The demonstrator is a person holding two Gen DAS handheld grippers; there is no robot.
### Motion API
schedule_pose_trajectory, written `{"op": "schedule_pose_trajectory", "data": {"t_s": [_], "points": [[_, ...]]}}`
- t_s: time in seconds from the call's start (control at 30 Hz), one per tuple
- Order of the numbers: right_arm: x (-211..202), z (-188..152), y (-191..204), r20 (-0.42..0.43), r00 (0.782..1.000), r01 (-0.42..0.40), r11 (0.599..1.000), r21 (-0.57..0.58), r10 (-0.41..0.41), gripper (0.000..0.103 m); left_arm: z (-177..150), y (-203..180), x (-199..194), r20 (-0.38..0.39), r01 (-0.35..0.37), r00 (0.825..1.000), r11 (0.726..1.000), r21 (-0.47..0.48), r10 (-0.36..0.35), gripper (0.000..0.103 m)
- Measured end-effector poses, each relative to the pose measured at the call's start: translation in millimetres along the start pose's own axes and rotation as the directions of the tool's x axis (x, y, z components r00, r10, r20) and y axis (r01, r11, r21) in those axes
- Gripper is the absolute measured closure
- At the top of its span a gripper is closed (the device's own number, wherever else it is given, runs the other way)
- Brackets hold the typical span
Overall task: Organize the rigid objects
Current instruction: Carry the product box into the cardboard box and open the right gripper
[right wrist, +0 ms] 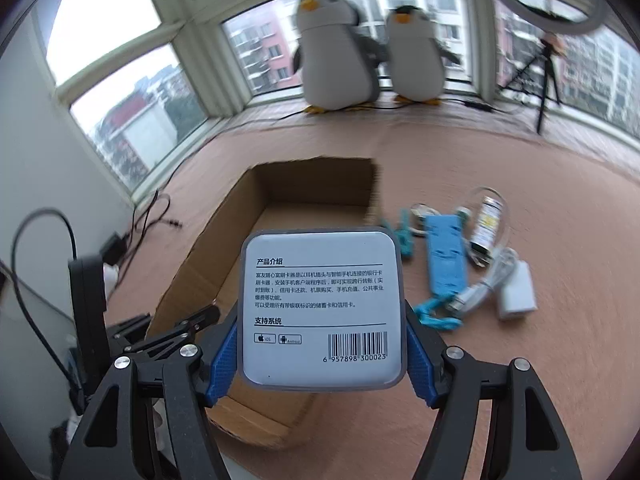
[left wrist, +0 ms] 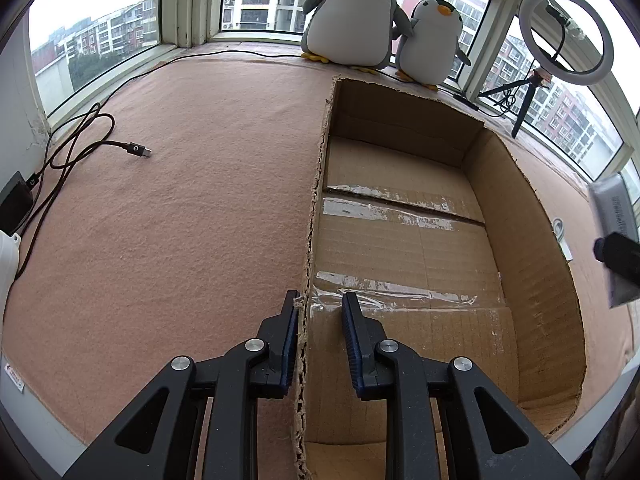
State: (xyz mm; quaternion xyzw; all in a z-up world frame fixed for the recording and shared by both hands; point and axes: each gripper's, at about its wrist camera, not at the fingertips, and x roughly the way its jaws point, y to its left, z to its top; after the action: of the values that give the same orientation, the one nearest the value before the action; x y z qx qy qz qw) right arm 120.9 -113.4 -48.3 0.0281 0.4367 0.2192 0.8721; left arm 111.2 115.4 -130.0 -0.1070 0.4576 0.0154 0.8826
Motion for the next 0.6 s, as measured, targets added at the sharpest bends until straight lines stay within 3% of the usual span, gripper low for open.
{"op": "schedule_pose_trajectory", "data": {"t_s": [0.23, 0.6], "points": [[27.9, -2.0, 25.1, -0.051, 0.997, 0.051, 0.993, -0.106, -0.057, 0.036, 0.5, 3.0, -1.4, 0.005, -0.006, 1.000, 1.000, -0.002, 0.006, 0.088], [46.7, -3.6, 54.7, -0.066, 0.988, 0.118, 0.952, -0.282, -0.142, 0.037, 1.3, 4.1, -0.8, 0.003, -0.009, 1.000, 1.000, 0.005, 0.009, 0.089]]}}
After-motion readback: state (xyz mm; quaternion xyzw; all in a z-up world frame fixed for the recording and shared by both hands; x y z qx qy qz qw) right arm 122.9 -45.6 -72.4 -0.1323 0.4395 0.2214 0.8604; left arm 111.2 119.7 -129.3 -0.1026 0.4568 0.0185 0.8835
